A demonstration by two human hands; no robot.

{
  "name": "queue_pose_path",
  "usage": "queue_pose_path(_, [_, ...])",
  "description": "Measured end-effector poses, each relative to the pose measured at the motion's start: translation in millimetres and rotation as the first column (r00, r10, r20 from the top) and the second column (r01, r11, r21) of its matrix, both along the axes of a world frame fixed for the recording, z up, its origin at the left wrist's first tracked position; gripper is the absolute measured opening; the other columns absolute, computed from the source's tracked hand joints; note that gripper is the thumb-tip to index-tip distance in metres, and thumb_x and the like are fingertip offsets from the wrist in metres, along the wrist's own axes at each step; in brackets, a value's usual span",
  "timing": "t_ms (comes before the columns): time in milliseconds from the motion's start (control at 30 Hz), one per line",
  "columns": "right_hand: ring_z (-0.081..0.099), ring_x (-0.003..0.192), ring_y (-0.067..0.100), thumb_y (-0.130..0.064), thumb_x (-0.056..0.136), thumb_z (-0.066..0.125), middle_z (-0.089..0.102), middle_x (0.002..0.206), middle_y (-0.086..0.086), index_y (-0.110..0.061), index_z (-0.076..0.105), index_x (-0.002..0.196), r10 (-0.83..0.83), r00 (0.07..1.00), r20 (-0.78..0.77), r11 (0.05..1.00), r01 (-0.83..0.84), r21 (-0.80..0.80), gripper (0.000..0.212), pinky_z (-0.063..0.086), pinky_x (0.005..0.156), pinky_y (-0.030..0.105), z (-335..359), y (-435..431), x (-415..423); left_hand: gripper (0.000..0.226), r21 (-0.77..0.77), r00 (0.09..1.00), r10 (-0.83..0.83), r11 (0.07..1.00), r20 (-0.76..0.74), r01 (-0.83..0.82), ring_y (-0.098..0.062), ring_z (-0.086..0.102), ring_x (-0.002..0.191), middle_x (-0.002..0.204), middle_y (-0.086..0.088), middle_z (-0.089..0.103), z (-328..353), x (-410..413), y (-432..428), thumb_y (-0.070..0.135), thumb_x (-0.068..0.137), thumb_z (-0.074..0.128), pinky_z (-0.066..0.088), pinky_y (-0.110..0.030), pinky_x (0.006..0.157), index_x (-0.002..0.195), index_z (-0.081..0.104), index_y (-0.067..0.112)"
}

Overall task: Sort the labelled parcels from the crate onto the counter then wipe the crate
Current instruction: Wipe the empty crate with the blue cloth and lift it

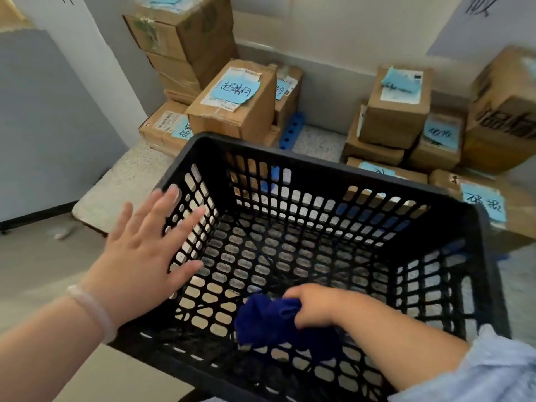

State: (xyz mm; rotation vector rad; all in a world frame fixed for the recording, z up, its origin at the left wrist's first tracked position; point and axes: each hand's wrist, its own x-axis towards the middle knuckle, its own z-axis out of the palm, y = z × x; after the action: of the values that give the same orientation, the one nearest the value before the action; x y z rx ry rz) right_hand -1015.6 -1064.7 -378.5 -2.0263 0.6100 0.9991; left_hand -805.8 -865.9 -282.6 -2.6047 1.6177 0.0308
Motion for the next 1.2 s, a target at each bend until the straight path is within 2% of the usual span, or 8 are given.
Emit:
queue_pose_path(167, [0.068, 0.097, 0.016, -0.013, 0.082, 0.072, 0.071, 0.104, -0.003, -0.036, 0.062, 0.096, -0.554, 0.814, 0.174, 0.83, 0.524, 0.194, 0.029, 0.054, 0.091, 0.037, 41, -17, 12, 0.084, 0.184, 0.721, -0.13, 0.922, -0.681, 0.341, -0.012, 0.024, 0.144, 0.16, 0.01, 0.016, -25, -53, -95, 0.051, 0.089, 0.062, 0.02, -0.022, 0.113, 0.152, 0.006, 0.048])
queue_pose_path(267, [0.069, 0.1, 0.02, -0.006, 0.089, 0.062, 0.072, 0.108, 0.005, -0.024, 0.064, 0.114, -0.879, 0.476, 0.016, 0.438, 0.795, 0.42, 0.031, 0.055, 0.09, 0.038, 42, -6, 11, 0.085, 0.104, 0.514, -0.035, 0.965, -0.857, 0.24, -0.014, 0.044, 0.127, 0.14, 0.004, 0.037, -63, -62, -120, 0.031, 0.079, 0.077, 0.035, -0.022, 0.105, 0.145, 0.027, 0.046])
queue_pose_path(333, [0.068, 0.103, 0.022, -0.012, 0.091, 0.059, 0.07, 0.113, 0.006, -0.022, 0.06, 0.124, -0.922, 0.385, -0.038, 0.342, 0.856, 0.387, 0.035, 0.052, 0.097, 0.044, 39, 3, 6, 0.057, 0.073, 0.54, -0.049, 0.976, -0.84, 0.203, -0.013, 0.053, 0.113, 0.124, 0.005, 0.051, -86, -56, -128, 0.022, 0.08, 0.071, 0.046, -0.027, 0.097, 0.127, 0.046, 0.042])
queue_pose_path(433, [0.058, 0.114, 0.01, -0.03, 0.088, 0.062, 0.057, 0.135, -0.007, -0.039, 0.05, 0.137, -0.861, 0.48, 0.168, 0.504, 0.847, 0.17, 0.052, 0.05, 0.093, 0.03, 52, 1, -7, 0.03, 0.041, 0.585, -0.029, 0.994, -0.81, 0.106, -0.018, 0.06, 0.101, 0.11, 0.003, 0.058, -107, -43, -149, 0.011, 0.086, 0.058, 0.048, -0.03, 0.087, 0.101, 0.054, 0.037])
queue_pose_path(567, [0.041, 0.121, -0.014, -0.026, 0.094, 0.06, 0.045, 0.136, -0.03, -0.046, 0.046, 0.137, -0.683, 0.442, 0.581, 0.504, 0.861, -0.063, 0.05, 0.037, 0.103, 0.02, 98, 1, -50, 0.04, -0.117, 0.613, -0.065, 0.992, -0.788, -0.046, -0.026, 0.051, 0.116, 0.125, -0.006, 0.049, -113, -43, -189, 0.004, 0.09, 0.052, 0.034, -0.021, 0.096, 0.125, 0.056, 0.022])
queue_pose_path(667, [0.039, 0.124, -0.009, -0.022, 0.087, 0.067, 0.048, 0.133, -0.024, -0.035, 0.052, 0.136, -0.346, 0.54, 0.767, 0.249, 0.841, -0.48, 0.053, 0.03, 0.106, 0.022, 123, 2, -101, 0.048, -0.173, 0.662, -0.226, 0.974, -0.715, 0.146, -0.029, 0.041, 0.129, 0.142, -0.007, 0.039, -129, -55, -204, 0.021, 0.095, 0.055, 0.031, -0.032, 0.108, 0.141, 0.045, 0.025])
queue_pose_path(767, [0.031, 0.139, 0.028, -0.038, 0.081, 0.072, 0.037, 0.153, 0.007, -0.031, 0.039, 0.148, -0.472, 0.722, 0.505, 0.085, 0.608, -0.789, 0.075, 0.03, 0.112, 0.048, 116, 0, -142, 0.066, 0.168, 0.79, -0.334, 0.864, -0.514, 0.475, -0.032, 0.015, 0.145, 0.16, -0.002, 0.01, -166, -66, -205, 0.058, 0.094, 0.046, 0.025, -0.05, 0.115, 0.15, 0.012, 0.05])
queue_pose_path(1200, [0.045, 0.101, 0.005, -0.043, 0.096, 0.052, 0.051, 0.142, -0.004, -0.056, 0.005, 0.149, -0.704, 0.498, 0.506, 0.2, 0.823, -0.532, 0.071, 0.037, 0.082, 0.03, 103, 0, -149, 0.057, 0.143, 0.695, -0.613, 0.703, -0.377, 0.697, -0.033, 0.027, 0.138, 0.154, -0.01, 0.018, -193, -84, -184, 0.035, 0.094, 0.051, 0.031, -0.042, 0.113, 0.147, 0.03, 0.037])
